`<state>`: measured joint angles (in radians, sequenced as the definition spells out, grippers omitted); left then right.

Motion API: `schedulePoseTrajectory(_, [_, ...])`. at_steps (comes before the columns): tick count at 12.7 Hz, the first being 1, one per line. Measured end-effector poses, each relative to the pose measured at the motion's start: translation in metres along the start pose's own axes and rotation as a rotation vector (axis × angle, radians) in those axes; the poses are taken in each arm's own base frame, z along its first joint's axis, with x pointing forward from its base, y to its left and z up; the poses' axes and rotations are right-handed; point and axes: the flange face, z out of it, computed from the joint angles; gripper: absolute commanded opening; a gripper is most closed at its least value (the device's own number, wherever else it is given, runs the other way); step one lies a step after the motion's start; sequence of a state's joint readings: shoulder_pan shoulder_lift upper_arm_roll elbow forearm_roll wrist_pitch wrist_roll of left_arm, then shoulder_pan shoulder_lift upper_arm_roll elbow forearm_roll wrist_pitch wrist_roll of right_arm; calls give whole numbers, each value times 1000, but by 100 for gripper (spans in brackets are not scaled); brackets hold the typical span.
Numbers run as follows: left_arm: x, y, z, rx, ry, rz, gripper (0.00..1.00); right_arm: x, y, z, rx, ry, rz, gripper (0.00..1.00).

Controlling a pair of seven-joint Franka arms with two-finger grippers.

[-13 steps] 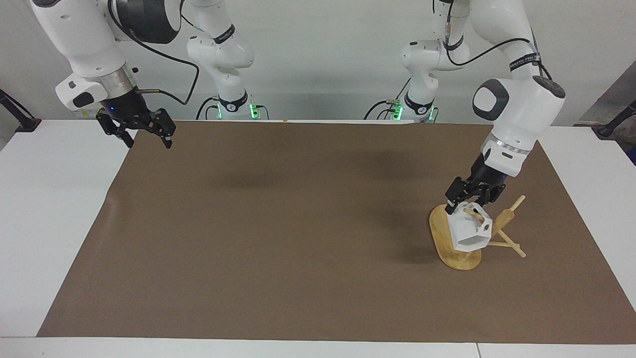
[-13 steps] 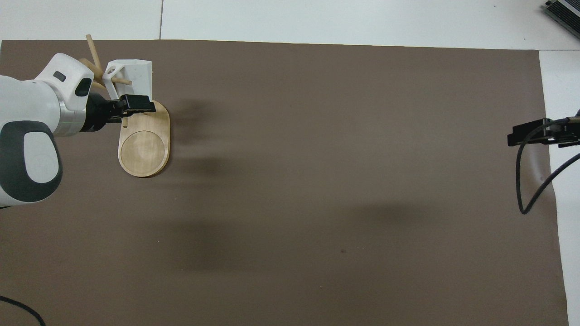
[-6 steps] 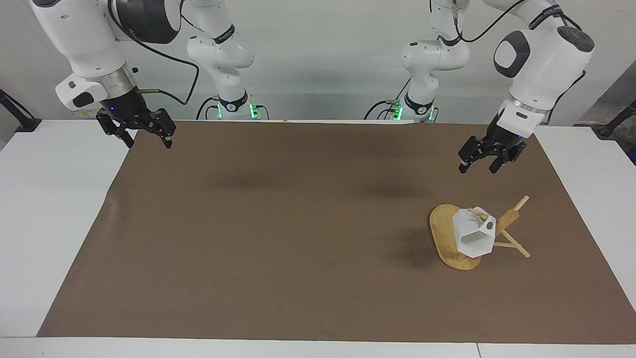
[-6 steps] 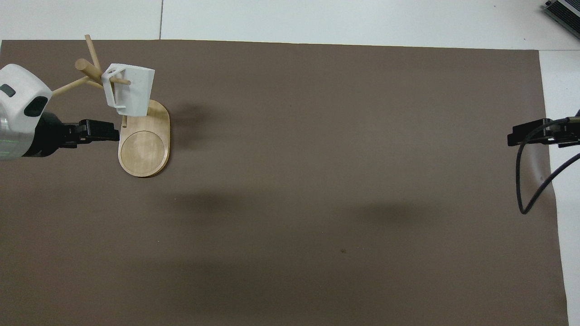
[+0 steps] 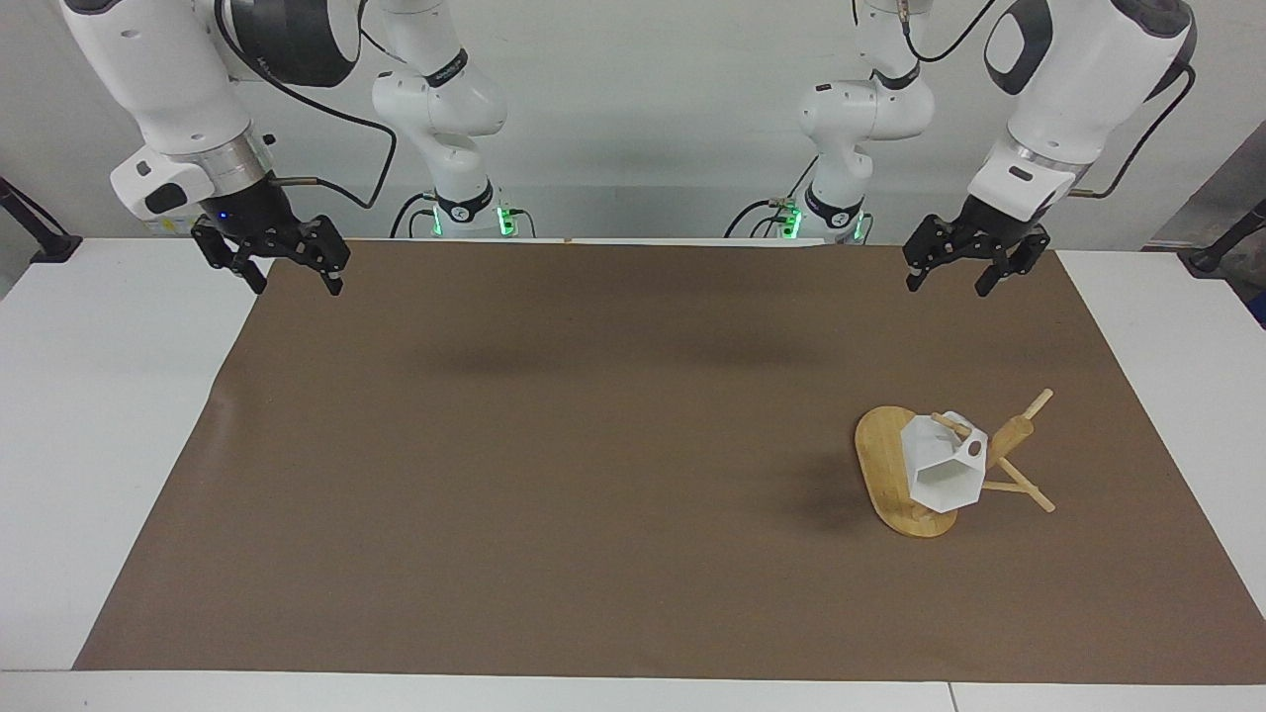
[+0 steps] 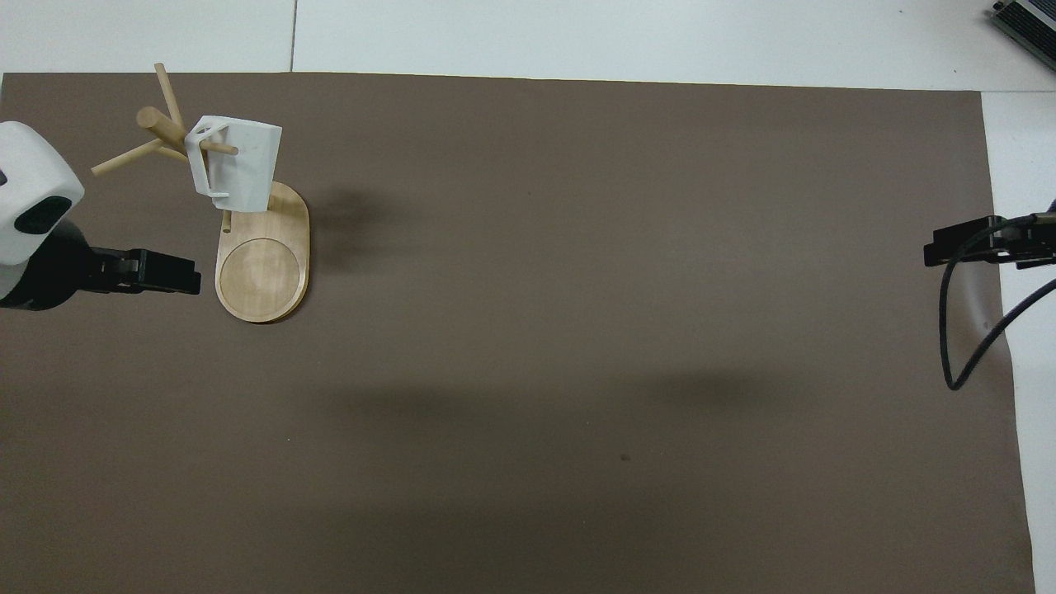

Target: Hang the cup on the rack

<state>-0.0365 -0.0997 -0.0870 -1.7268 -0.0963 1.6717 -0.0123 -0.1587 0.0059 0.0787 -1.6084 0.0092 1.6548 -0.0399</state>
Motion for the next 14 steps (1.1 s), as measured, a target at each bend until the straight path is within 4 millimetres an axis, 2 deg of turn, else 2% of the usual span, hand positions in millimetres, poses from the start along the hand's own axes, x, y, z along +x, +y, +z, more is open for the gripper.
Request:
schedulePoseTrajectory(3, [8, 0, -21, 4, -18, 33, 100, 0, 0, 0, 0, 0, 0, 100])
schedulePoseTrajectory(6, [16, 0, -18, 2, -30, 49, 100, 0, 0, 0, 0, 0, 0, 100])
schedulePoseTrajectory(14, [17, 0, -16, 2, -32, 65, 100, 0, 0, 0, 0, 0, 0, 100])
